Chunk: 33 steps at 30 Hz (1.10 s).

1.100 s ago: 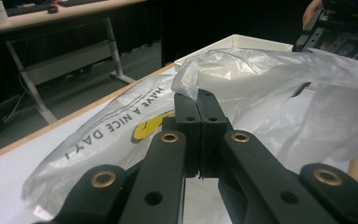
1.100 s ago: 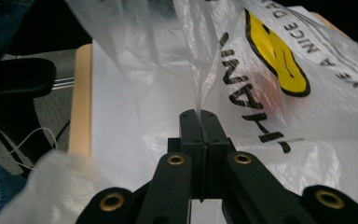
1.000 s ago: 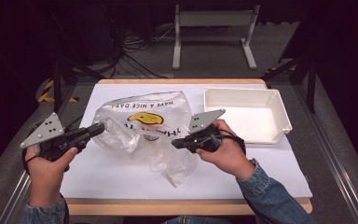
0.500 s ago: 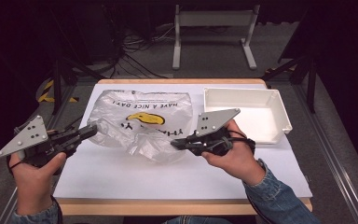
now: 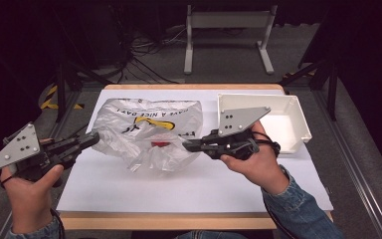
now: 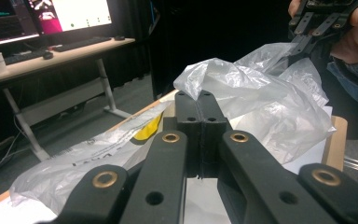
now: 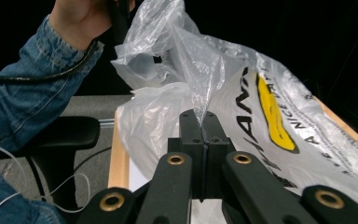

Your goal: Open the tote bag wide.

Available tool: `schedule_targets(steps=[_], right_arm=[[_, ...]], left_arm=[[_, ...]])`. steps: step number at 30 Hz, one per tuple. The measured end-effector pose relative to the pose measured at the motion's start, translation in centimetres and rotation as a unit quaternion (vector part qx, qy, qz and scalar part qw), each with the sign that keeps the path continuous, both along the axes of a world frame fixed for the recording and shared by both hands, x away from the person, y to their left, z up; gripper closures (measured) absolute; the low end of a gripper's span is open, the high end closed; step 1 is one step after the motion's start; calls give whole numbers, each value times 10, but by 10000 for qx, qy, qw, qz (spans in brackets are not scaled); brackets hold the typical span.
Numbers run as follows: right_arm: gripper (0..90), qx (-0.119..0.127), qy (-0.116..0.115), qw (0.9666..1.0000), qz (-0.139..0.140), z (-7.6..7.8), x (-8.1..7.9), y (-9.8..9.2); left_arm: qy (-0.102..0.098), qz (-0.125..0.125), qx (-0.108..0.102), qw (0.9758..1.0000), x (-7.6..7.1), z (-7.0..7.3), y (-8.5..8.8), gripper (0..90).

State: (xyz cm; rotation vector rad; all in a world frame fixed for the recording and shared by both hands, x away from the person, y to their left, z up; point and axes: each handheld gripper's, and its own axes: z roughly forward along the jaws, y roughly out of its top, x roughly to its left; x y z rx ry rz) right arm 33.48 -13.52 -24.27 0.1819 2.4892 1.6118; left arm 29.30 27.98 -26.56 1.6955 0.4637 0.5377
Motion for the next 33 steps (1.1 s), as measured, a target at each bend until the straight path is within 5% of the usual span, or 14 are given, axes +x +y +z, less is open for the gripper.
schedule_targets(steps=[9, 16, 25, 33], right_arm=[[900, 155, 226, 9990, -345, -3, 32, -4], [900, 148, 395, 9967, -687, -4, 65, -4], [900, -1, 830, 9922, -925, -21, 108, 2], [899, -90, 1243, 9864, -1069, -42, 139, 7]], left_arm=[[136, 332, -132, 9993, 25, -2, -1, 898], [472, 488, -127, 9976, 69, -13, -6, 896], [1067, 574, -255, 9923, 109, -43, 1, 888], [1358, 655, -273, 9882, 130, -62, 2, 886]])
